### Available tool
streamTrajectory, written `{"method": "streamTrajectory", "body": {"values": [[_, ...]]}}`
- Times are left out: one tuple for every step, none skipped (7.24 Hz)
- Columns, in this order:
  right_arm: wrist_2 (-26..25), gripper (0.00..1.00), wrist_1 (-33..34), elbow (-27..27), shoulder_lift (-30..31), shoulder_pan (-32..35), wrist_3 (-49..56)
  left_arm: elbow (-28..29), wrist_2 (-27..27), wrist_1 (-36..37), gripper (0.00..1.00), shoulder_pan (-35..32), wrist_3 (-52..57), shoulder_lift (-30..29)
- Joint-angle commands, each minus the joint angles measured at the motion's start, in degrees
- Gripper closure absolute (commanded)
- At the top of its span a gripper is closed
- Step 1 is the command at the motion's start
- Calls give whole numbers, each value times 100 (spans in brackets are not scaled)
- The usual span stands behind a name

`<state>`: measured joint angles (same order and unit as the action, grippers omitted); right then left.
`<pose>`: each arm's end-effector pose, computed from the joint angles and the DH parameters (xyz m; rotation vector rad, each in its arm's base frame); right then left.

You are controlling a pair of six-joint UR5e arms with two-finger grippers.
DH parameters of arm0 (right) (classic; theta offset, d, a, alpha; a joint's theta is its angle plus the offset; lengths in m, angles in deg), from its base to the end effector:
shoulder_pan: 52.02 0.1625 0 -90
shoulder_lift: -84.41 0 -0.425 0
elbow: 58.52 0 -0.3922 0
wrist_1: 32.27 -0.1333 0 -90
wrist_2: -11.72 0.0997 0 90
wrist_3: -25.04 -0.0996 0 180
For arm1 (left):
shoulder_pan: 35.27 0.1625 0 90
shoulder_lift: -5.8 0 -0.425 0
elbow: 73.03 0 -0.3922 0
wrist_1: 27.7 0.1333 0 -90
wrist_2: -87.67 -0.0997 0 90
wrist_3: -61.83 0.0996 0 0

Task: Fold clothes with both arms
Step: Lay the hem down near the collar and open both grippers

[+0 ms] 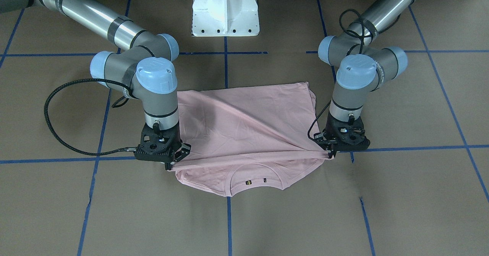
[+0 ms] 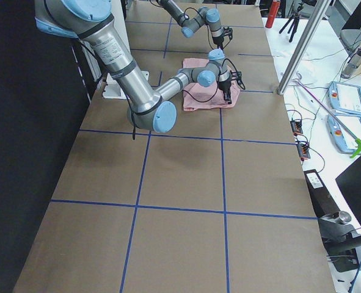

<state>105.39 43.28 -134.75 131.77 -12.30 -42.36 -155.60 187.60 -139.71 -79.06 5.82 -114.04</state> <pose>-0.5128 -0.5910 0.2897 0.3399 -0.6803 0.2601 0.4350 -0.5779 0.3819 0.3575 0.7053 -0.0949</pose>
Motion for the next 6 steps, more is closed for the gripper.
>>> {"method": "streamTrajectory", "body": {"values": [[3, 100, -5, 108, -43, 89, 69, 21, 1, -32, 100, 11, -16, -13], [3, 100, -5, 126, -43, 98, 77, 21, 1, -32, 100, 11, -7, -13], [-6, 100, -5, 239, -78, 98, 78, 21, 1, -32, 100, 11, 2, -13], [-6, 100, -5, 301, -113, 98, 78, 12, 1, -32, 100, 11, 11, -13], [-6, 100, -5, 345, -113, 98, 78, 12, 1, -32, 100, 11, 11, -13], [-6, 100, -13, 372, -113, 98, 78, 12, 1, -32, 100, 11, 11, -13]]}}
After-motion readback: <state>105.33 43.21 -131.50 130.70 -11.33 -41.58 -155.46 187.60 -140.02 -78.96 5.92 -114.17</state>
